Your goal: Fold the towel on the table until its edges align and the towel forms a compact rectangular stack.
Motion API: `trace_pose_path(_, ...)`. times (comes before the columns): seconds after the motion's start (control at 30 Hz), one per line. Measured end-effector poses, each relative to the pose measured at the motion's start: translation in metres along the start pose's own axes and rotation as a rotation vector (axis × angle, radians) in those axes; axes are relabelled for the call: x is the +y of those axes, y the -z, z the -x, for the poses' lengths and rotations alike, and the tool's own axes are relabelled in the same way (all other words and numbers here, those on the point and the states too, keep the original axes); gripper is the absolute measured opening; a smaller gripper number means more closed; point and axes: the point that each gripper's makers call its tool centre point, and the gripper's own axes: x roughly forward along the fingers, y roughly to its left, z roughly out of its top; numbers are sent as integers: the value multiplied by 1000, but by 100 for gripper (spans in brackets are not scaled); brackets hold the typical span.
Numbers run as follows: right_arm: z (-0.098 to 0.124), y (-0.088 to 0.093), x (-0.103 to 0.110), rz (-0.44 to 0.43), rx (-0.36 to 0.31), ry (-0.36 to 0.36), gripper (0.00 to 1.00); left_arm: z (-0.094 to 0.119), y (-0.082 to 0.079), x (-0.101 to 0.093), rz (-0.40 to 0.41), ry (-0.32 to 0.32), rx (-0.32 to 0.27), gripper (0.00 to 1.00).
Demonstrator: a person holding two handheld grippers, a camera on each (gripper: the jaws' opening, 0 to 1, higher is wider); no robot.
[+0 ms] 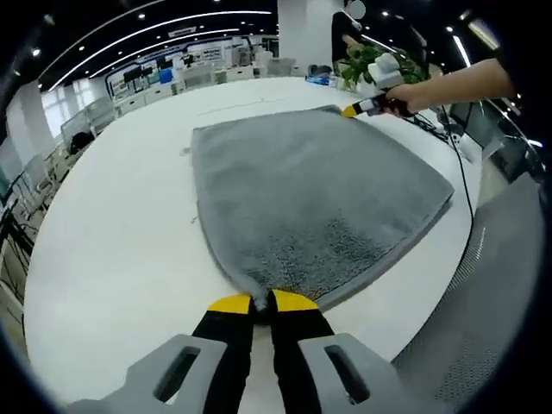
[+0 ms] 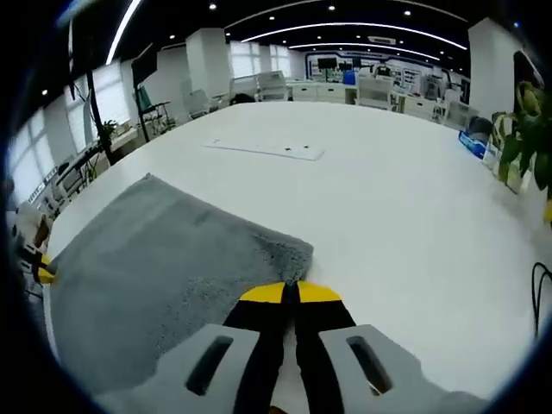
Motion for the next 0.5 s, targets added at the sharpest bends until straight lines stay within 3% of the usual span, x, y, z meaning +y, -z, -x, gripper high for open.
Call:
trace_pose_path(0.27,-2,-1,-1,-9,-9,-5,1,-2,3,5,7,-23,25,8)
trace_pose_path(0.3,-3,-1,-2,-8,-8,-7,1,-1,2,9,26,-66,19,11)
trace_pose_path(0.5,-3,-1,-1,8,12,-11,2,1,-14,11,19,-66,-18,25)
